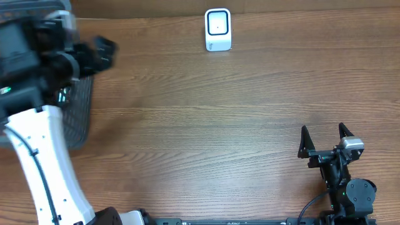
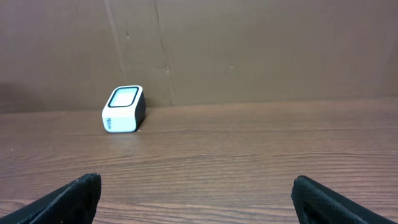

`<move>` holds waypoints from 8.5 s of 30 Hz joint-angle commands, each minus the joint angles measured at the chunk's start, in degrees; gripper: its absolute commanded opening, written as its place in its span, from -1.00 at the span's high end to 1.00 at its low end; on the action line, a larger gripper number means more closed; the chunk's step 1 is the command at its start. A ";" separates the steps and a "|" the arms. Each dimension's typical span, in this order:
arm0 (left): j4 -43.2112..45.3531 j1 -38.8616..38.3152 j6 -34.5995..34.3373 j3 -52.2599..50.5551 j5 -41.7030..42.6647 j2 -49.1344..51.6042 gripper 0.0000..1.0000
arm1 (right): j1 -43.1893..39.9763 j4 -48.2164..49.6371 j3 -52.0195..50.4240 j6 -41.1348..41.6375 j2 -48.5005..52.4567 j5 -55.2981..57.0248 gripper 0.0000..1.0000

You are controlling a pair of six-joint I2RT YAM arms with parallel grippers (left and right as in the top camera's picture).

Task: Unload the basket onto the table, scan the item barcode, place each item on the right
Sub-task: 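Reach the left gripper into the grey basket and grasp the green wipes pack, then lift the green wipes pack out and place it on the table center-right, then reach the left gripper back into the basket and grasp the red pasta pack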

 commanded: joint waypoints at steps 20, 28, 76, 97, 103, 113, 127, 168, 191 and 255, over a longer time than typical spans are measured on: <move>11.04 24.92 20.04 1.44 -2.91 19.02 -0.99 | 0.24 0.15 -0.61 -0.04 -0.46 -0.33 -1.00; 12.68 24.68 29.94 1.44 3.69 26.43 -0.99 | 0.24 0.15 -0.61 -0.04 -0.46 -0.33 -1.00; 16.11 16.87 28.06 1.33 -7.45 40.59 -0.57 | 0.24 0.15 -0.61 -0.04 -0.46 -0.33 -1.00; 12.50 16.87 27.80 8.07 -7.69 38.97 0.12 | 0.24 0.15 -0.61 -0.04 -0.46 -0.33 -1.00; 5.44 16.87 24.79 21.00 -7.63 37.11 0.12 | 0.24 0.13 -0.61 -0.04 -0.46 -0.33 -1.00; -0.26 16.79 13.53 31.54 -6.84 25.99 0.09 | 0.24 0.15 -0.61 -0.04 -0.46 -0.33 -1.00; -13.60 -0.22 6.27 31.54 -10.14 8.24 0.12 | 0.24 0.15 -0.61 -0.04 -0.46 -0.33 -1.00; 26.67 -69.16 -20.37 -27.28 -24.55 21.31 0.21 | 0.24 0.15 -0.61 -0.04 -0.46 -0.33 -1.00; 33.24 -70.47 -16.87 -25.94 -23.26 27.26 -0.47 | 0.24 0.13 -0.61 -0.04 -0.46 -0.33 -1.00; -17.55 18.23 4.94 44.17 -25.94 30.21 -0.99 | 0.24 0.15 -0.61 -0.04 -0.46 -0.33 -1.00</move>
